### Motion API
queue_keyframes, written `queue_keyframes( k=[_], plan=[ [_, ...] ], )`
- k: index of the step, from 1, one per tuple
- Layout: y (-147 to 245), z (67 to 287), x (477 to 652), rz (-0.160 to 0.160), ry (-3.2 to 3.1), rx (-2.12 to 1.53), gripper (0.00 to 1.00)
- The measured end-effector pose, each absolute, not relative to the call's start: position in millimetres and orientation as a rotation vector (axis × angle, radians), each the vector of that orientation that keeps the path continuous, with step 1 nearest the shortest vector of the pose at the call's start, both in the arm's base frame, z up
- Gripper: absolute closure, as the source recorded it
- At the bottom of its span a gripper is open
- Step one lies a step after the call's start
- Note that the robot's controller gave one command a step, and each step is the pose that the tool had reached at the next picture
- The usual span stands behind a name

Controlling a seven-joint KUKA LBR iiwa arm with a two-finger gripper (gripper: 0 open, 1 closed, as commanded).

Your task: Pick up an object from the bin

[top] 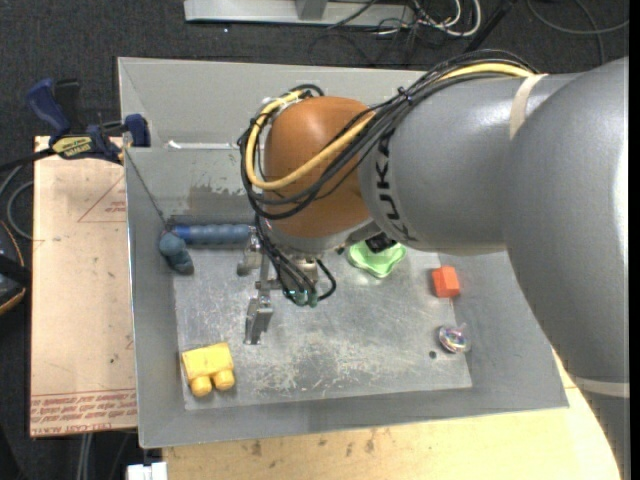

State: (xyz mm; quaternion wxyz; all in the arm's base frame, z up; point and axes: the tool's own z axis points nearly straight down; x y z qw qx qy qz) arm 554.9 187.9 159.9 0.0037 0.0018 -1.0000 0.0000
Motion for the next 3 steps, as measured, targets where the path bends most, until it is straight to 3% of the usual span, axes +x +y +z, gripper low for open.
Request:
queue_keyframes(
  k=[1, 2, 3],
  plan=[
    [227, 76, 490.1, -0.007, -3.147, 0.055, 0.0],
    [225, 79, 493.5, -0.01, -3.153, 0.046, 1.0],
    [234, 192, 498.5, -0.008, -3.15, 0.073, 1.0]
  ],
)
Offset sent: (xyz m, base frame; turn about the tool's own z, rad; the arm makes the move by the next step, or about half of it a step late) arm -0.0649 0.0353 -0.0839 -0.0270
